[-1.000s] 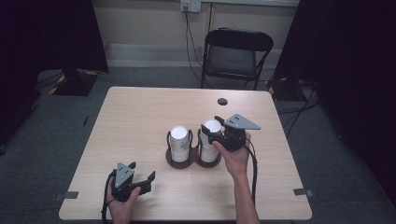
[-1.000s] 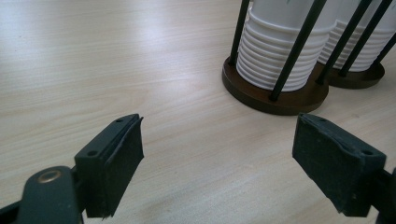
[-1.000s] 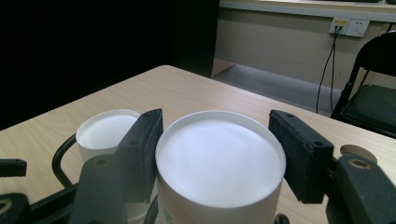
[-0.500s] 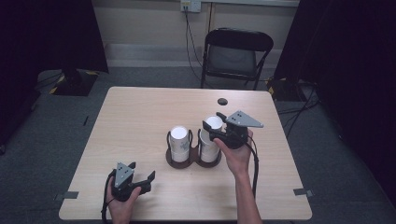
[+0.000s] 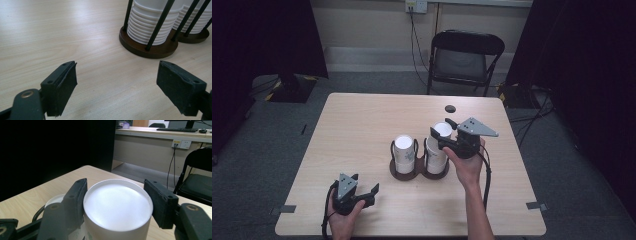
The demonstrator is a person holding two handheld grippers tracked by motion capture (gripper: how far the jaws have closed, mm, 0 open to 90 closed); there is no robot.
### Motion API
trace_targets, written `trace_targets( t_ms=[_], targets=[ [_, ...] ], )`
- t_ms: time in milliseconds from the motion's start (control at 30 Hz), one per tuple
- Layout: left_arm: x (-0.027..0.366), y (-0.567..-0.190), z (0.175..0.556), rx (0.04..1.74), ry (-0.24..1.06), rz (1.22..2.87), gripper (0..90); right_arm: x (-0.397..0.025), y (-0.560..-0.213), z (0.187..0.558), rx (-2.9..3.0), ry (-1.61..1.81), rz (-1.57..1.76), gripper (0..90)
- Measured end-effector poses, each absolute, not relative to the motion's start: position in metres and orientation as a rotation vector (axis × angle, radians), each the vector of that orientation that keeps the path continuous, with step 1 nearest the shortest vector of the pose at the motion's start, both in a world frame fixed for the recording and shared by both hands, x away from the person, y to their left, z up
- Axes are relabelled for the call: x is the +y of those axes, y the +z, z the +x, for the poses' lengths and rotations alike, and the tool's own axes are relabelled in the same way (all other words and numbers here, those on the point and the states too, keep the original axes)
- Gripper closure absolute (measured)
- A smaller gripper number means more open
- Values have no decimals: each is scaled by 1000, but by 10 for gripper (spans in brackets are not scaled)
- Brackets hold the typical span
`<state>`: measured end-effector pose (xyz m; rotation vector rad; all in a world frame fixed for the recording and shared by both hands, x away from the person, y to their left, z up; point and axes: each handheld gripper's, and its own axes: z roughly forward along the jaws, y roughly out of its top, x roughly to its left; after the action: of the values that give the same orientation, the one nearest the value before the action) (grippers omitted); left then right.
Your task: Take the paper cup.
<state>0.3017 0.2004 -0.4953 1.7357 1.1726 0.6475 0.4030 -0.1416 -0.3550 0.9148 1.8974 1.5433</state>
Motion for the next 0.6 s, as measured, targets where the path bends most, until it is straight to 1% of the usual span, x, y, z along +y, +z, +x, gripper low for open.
trace_targets(
  t_ms=[367, 600],
  targets=[
    [200, -495, 303, 1202, 650, 1731, 162, -151, -347, 386, 1805, 1645, 906, 371],
    [193, -495, 301, 1170, 668, 1729, 163, -161, -347, 380, 1805, 1689, 953, 371]
  ],
)
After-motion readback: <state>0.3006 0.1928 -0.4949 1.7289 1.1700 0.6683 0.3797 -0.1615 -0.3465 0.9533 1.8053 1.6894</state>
